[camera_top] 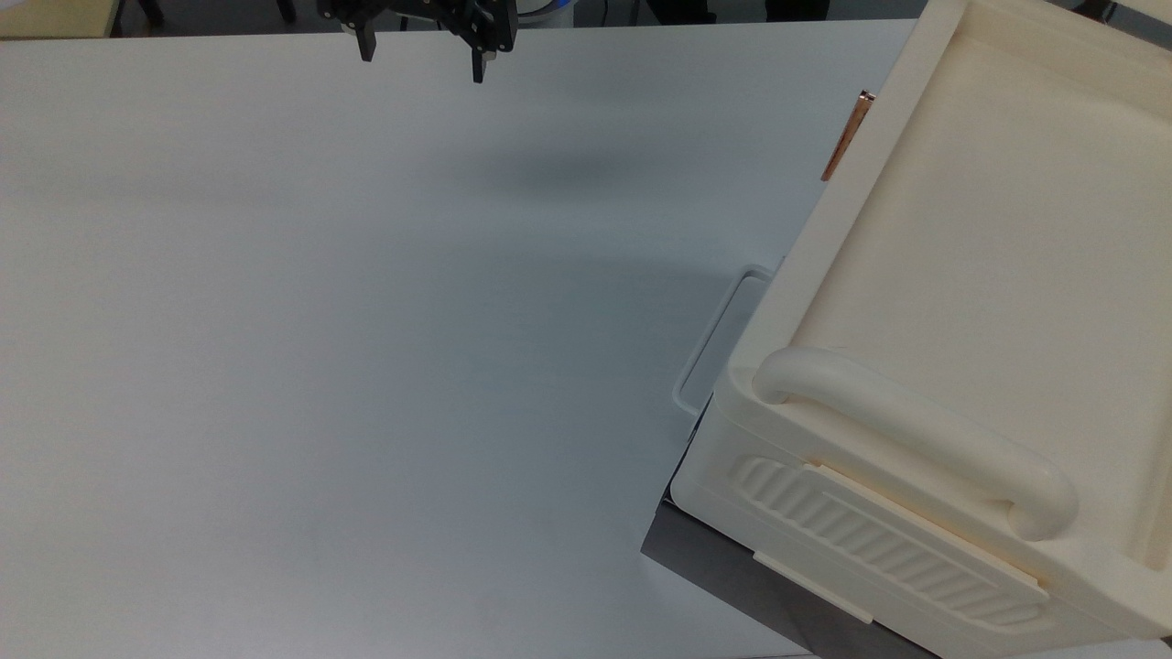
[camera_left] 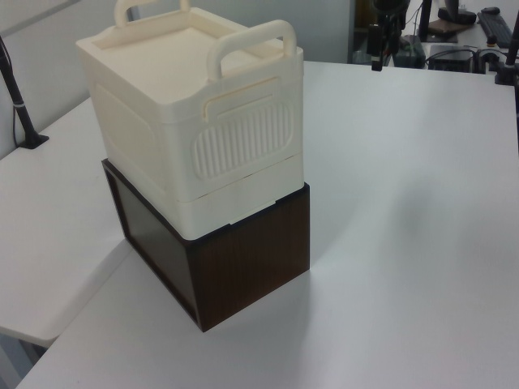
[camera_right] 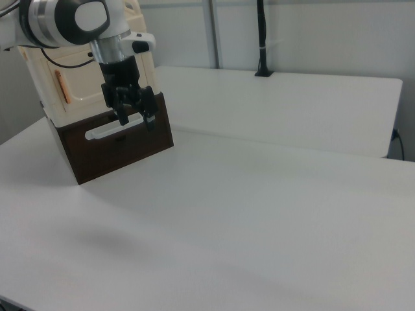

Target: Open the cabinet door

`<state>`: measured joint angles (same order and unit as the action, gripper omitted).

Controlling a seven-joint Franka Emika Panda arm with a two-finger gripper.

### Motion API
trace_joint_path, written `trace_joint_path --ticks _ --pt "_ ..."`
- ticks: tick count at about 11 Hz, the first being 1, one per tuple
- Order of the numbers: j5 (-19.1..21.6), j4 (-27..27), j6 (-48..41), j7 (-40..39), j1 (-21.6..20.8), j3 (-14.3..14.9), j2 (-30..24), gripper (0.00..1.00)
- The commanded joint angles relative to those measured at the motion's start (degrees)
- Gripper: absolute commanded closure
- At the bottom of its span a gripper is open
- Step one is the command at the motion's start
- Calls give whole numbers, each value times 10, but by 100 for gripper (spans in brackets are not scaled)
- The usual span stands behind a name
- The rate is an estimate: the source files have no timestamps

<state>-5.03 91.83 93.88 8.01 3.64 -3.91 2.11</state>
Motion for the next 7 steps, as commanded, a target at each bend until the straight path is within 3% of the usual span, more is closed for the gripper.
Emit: trace_joint_path --ticks 1,7 --pt "12 7 9 8 7 1 -9 0" --pt "12 6 8 -2 8 1 -9 0"
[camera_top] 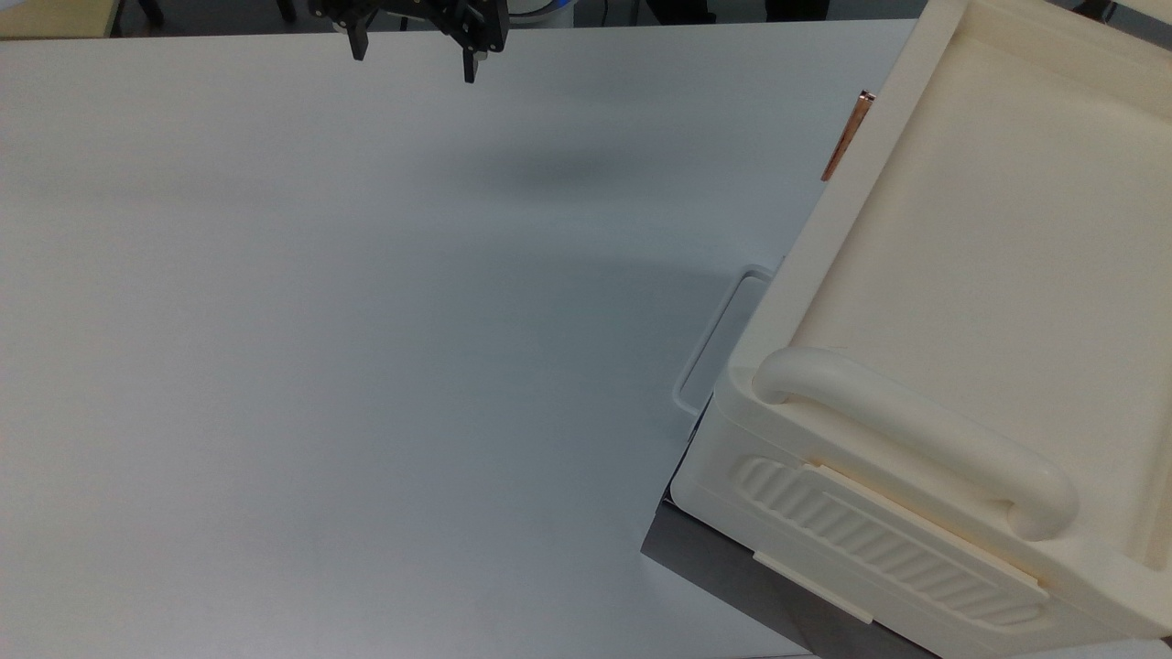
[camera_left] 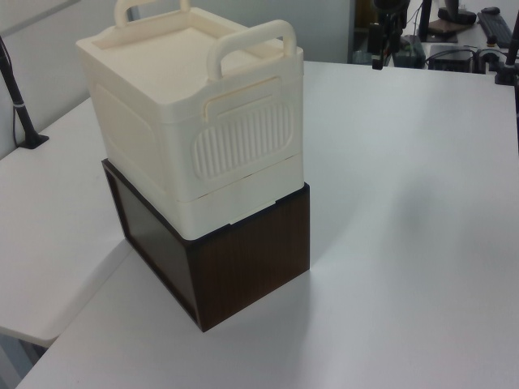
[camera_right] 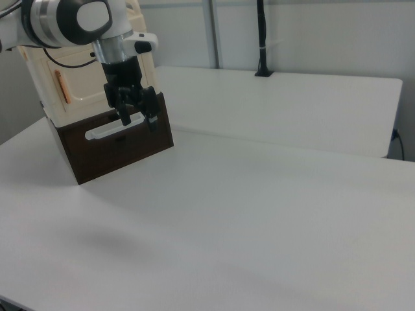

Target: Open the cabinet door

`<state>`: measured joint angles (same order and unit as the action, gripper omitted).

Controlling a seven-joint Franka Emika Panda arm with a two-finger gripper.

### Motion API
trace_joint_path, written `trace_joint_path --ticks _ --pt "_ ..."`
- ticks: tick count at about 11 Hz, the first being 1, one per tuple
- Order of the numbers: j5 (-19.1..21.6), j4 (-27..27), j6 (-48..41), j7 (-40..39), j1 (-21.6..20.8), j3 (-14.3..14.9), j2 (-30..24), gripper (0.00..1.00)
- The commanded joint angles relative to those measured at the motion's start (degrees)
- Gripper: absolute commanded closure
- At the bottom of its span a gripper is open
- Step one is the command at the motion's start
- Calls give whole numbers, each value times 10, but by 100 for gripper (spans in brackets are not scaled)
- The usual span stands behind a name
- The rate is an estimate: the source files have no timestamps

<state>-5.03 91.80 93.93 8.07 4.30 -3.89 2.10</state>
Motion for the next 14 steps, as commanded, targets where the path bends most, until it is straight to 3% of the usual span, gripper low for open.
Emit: trace_joint_path --ticks 1,3,5,7,9,14 --pt "12 5 6 -10 0 1 -8 0" --pt "25 0 6 -67 -3 -1 1 0" --pt "85 -34 6 -126 -5 -5 5 0" --pt "119 -61 8 -165 -22 -9 6 0" --pt "124 -86 24 -199 -53 -9 15 0" --pt "117 -93 140 -272 -159 -9 50 0"
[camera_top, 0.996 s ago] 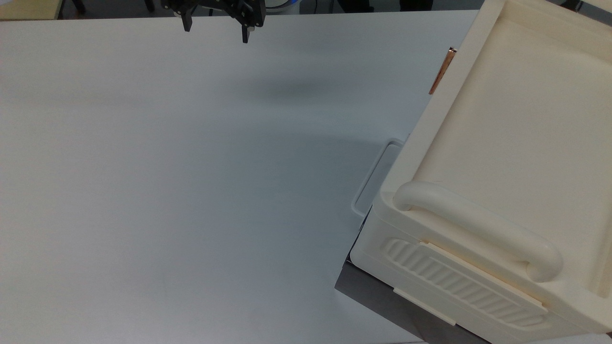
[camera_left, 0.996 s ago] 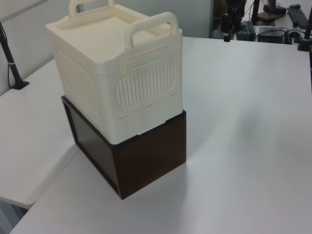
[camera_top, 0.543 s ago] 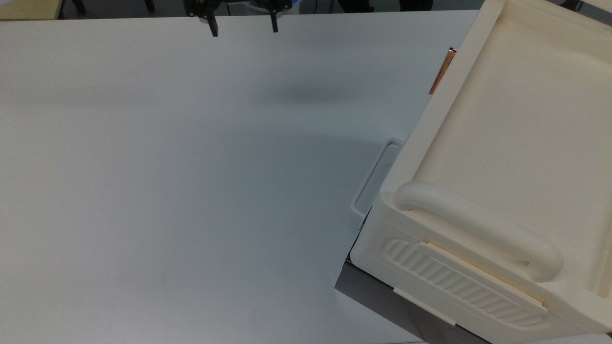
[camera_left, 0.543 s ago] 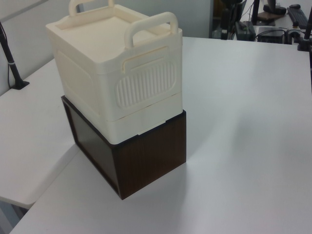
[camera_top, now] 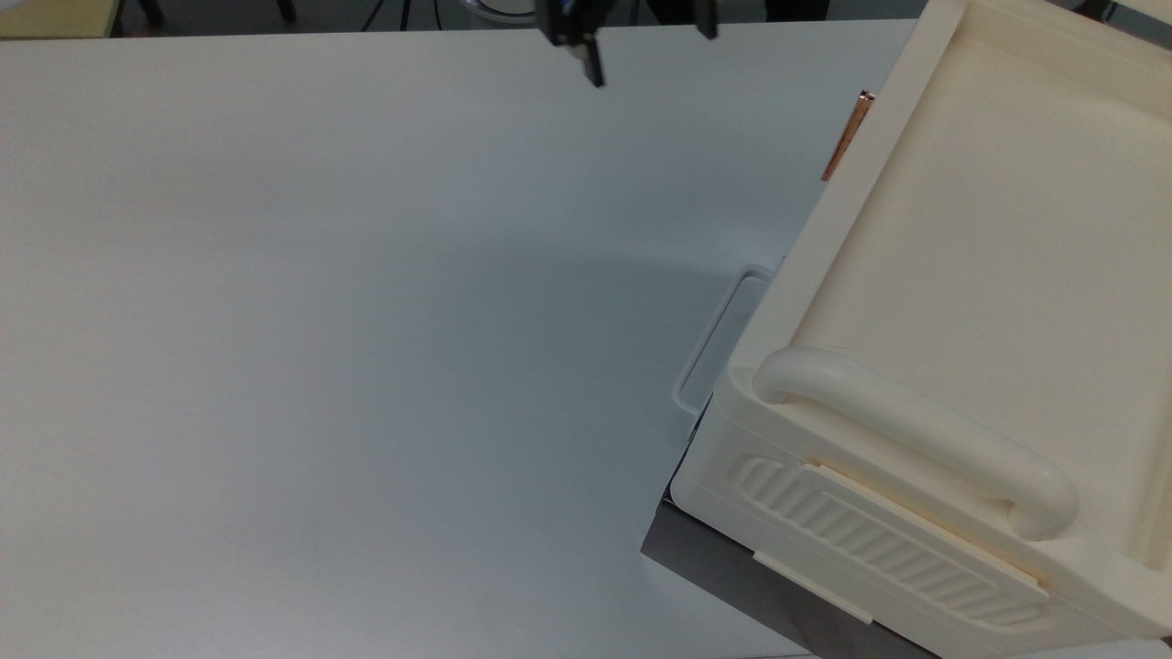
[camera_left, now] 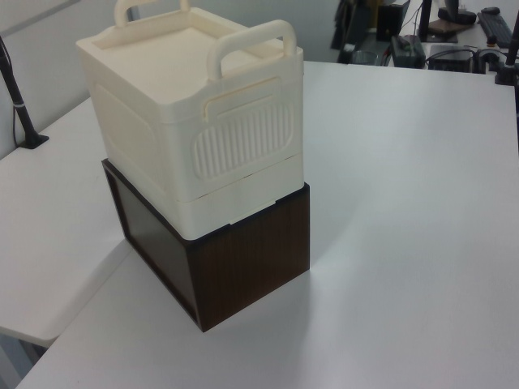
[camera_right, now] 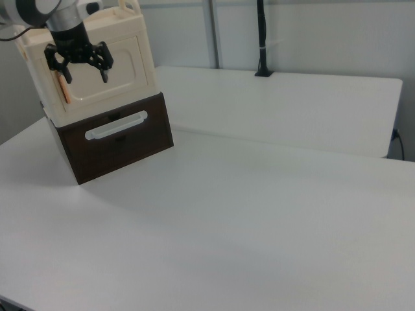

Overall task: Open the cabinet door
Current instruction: 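Move the gripper toward the orange handle on the cabinet door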

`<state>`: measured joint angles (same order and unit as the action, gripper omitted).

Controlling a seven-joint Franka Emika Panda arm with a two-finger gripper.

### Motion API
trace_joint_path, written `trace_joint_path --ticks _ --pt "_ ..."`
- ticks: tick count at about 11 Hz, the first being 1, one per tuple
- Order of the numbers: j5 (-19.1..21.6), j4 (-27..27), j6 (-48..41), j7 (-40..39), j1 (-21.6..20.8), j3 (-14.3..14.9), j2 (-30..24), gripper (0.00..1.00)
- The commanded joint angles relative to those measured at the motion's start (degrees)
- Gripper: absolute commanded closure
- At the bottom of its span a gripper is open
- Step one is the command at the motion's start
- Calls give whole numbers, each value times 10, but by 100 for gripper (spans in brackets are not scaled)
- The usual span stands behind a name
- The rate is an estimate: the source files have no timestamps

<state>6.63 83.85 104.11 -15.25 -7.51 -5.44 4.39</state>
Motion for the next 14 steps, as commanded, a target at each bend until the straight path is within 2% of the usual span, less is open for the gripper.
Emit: trace_joint_path --ticks 1,3,7,10,11,13,14 --pt "-6 -13 47 -45 -60 7 35 0" --pt "-24 -13 67 -50 -90 7 47 3" --pt "-60 -14 75 -77 -120 6 56 34" --pt "-66 -18 88 -116 -120 6 58 40" --pt "-66 -18 100 -123 -121 5 61 49" --pt "-65 -18 117 -127 -121 4 62 51" --pt "-65 -18 123 -128 -121 3 62 56"
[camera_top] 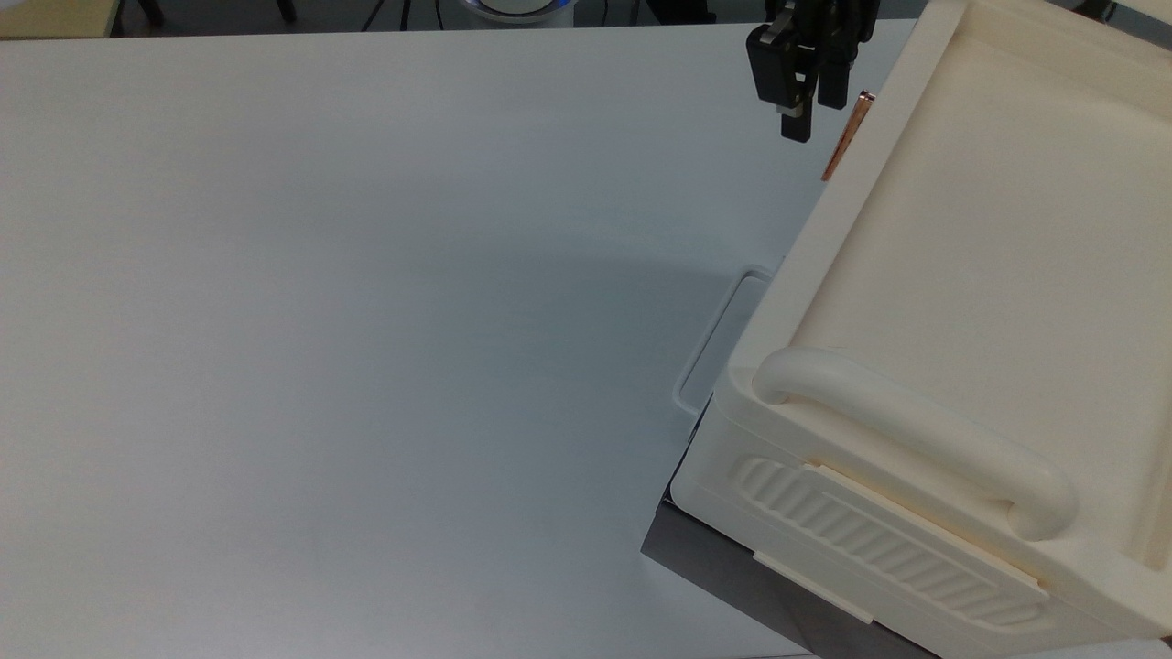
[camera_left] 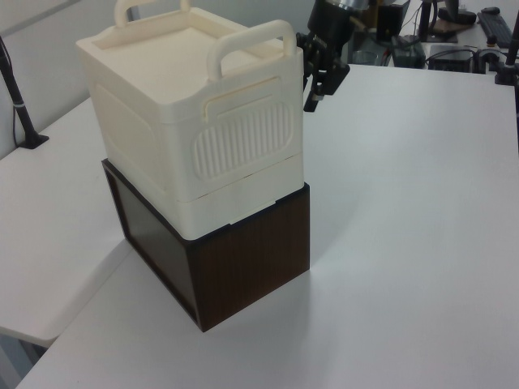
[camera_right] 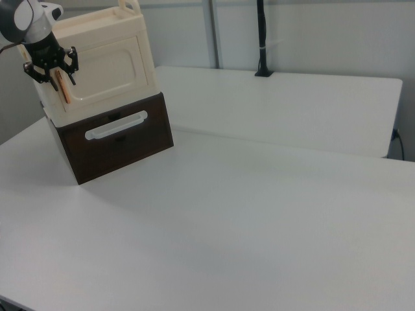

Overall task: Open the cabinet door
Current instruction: 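Move the gripper toward the orange handle on the cabinet door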

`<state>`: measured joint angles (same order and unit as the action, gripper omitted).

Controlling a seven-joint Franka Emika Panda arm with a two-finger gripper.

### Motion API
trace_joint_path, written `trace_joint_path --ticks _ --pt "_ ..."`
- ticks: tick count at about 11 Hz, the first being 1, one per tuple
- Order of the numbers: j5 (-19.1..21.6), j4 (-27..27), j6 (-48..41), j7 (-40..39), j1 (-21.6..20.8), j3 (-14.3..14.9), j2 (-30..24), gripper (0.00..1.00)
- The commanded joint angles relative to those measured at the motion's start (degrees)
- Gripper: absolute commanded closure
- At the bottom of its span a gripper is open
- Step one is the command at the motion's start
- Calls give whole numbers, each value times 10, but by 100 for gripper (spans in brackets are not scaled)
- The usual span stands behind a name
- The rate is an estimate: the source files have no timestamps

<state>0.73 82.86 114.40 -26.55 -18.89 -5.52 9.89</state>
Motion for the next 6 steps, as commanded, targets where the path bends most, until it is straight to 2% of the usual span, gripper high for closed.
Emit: trace_joint_path --ticks 1,3,4,6 --pt "-6 -9 21 -17 -7 2 7 64" --pt "-5 -8 20 -17 -7 -1 7 77" --pt "-4 -8 20 -14 -7 -1 7 77" --pt "-3 -7 19 -13 -7 -1 7 86"
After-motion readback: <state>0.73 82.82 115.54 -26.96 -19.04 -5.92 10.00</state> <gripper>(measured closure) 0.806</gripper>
